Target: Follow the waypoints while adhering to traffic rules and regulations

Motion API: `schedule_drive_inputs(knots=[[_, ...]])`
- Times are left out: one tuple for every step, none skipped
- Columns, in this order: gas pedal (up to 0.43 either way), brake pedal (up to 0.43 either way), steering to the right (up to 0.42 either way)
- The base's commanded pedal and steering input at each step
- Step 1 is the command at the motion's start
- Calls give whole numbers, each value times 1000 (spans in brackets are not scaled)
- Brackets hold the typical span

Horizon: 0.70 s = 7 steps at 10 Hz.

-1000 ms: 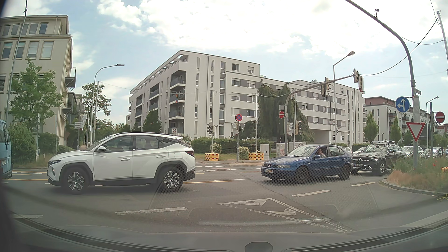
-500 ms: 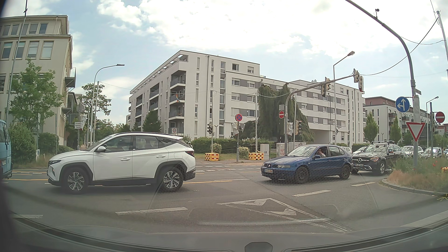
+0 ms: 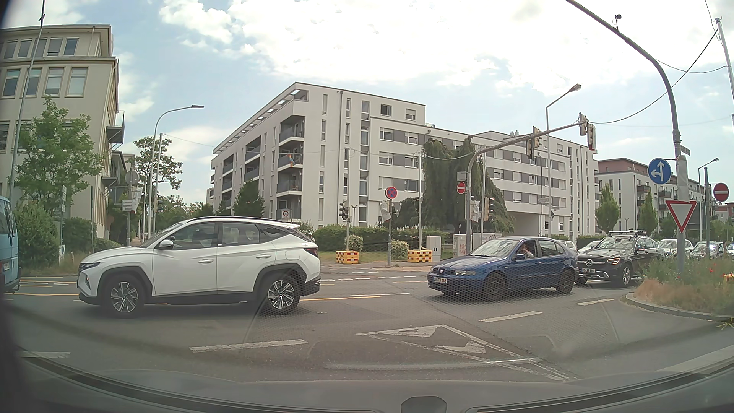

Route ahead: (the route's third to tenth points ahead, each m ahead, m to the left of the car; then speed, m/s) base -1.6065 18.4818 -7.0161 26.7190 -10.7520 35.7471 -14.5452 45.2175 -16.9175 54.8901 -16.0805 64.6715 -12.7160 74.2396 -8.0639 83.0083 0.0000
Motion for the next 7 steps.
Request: schedule_drive_inputs(knots=[[0,335,-881],[0,335,-881],[0,335,-881],[0,335,-881],[0,335,-882],[0,335,-882],[0,335,-881]])
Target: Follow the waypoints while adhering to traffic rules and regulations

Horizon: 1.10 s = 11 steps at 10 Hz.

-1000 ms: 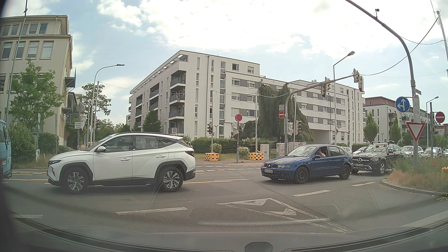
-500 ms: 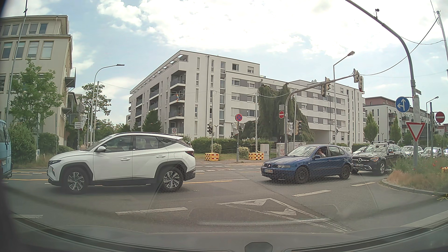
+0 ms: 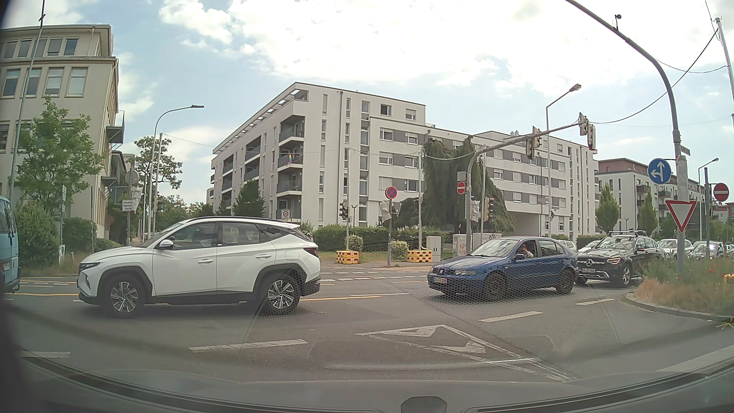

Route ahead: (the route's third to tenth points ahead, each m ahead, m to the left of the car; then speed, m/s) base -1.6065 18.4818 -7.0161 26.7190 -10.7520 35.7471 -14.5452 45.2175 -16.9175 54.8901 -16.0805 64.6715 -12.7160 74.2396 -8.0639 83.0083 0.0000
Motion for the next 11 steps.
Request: schedule_drive_inputs(knots=[[0,335,-881],[0,335,-881],[0,335,-881],[0,341,-881],[0,335,-882],[0,335,-881],[0,335,-881],[0,335,-881],[0,335,-881],[0,341,-881],[0,335,-881]])
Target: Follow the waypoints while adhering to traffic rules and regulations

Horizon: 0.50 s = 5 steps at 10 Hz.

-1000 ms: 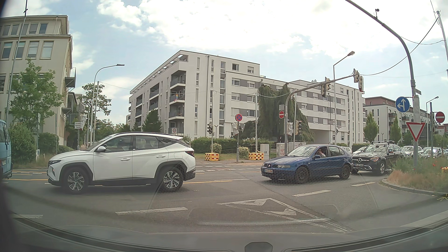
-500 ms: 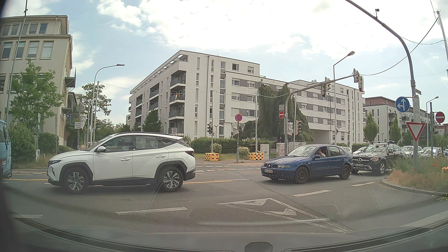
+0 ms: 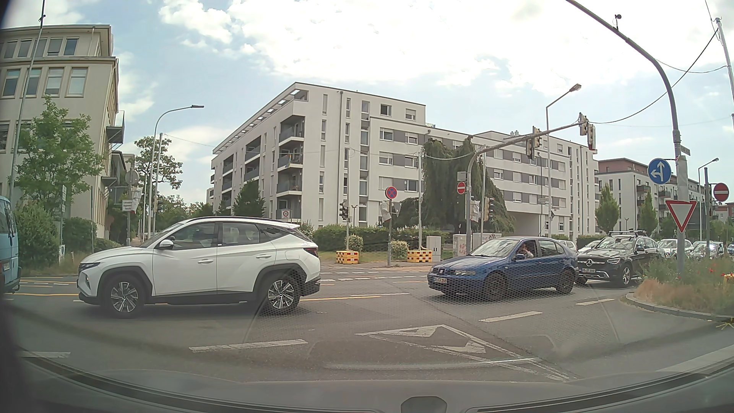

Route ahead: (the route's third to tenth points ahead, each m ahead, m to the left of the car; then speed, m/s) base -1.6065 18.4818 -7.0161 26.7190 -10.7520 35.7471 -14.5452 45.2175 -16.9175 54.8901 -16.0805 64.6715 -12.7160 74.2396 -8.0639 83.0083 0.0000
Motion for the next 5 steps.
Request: schedule_drive_inputs(knots=[[0,335,-882],[0,335,-881],[0,341,-881],[0,341,-881],[0,341,-881]])
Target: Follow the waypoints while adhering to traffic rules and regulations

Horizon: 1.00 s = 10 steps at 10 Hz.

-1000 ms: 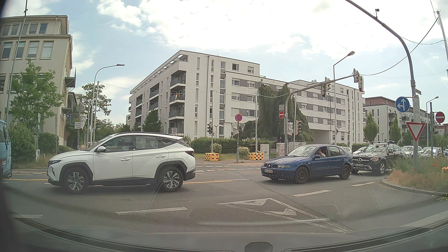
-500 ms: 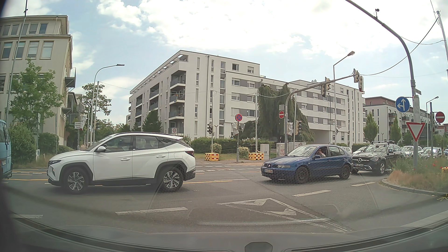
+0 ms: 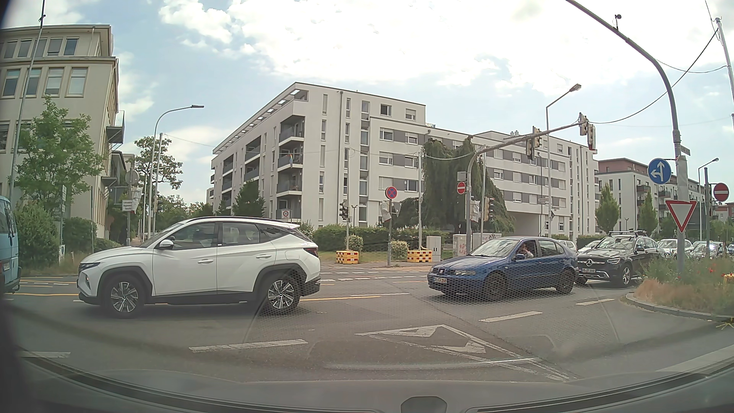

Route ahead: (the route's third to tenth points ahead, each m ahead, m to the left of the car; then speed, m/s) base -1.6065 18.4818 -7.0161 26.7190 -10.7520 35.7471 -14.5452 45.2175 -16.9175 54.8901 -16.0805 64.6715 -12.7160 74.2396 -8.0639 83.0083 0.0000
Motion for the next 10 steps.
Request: schedule_drive_inputs(knots=[[0,341,-882],[0,335,-882],[0,335,-881],[0,335,-881],[0,335,-881],[0,335,-881],[0,341,-881],[0,341,-882],[0,335,-881],[0,335,-881]])
